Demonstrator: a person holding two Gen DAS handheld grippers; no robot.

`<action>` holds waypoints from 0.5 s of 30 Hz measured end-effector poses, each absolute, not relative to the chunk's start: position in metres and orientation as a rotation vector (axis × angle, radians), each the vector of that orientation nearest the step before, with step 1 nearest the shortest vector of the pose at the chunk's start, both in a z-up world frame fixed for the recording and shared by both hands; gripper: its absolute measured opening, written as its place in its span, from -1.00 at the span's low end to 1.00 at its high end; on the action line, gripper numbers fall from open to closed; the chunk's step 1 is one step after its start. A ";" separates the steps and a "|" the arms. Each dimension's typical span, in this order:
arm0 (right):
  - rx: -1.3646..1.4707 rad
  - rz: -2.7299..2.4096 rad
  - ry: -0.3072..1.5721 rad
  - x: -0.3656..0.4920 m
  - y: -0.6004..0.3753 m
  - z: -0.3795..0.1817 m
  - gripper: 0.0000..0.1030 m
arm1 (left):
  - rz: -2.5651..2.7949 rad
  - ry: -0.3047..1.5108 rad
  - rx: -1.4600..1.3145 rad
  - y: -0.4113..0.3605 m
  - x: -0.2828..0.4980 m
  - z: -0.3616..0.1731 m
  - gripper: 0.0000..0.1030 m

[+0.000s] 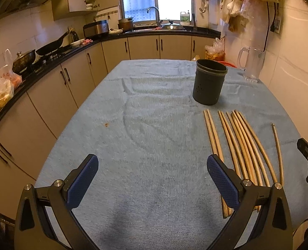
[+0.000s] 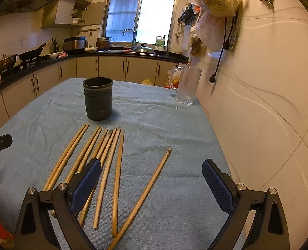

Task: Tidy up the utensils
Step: 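Raise both grippers and aim them toward the wooden chopsticks, then close the left gripper on a wooden chopstick while the right gripper grasps another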

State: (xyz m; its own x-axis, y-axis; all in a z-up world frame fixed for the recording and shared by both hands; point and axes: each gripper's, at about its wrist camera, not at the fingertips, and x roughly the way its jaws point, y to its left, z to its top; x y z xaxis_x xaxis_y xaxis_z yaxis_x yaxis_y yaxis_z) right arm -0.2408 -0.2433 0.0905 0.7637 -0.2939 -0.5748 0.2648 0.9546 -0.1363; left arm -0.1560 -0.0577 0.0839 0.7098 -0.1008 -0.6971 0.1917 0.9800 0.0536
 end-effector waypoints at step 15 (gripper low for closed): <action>-0.064 -0.300 0.717 -0.226 -0.269 0.082 0.93 | -0.315 0.869 0.153 -0.071 -0.115 0.082 0.81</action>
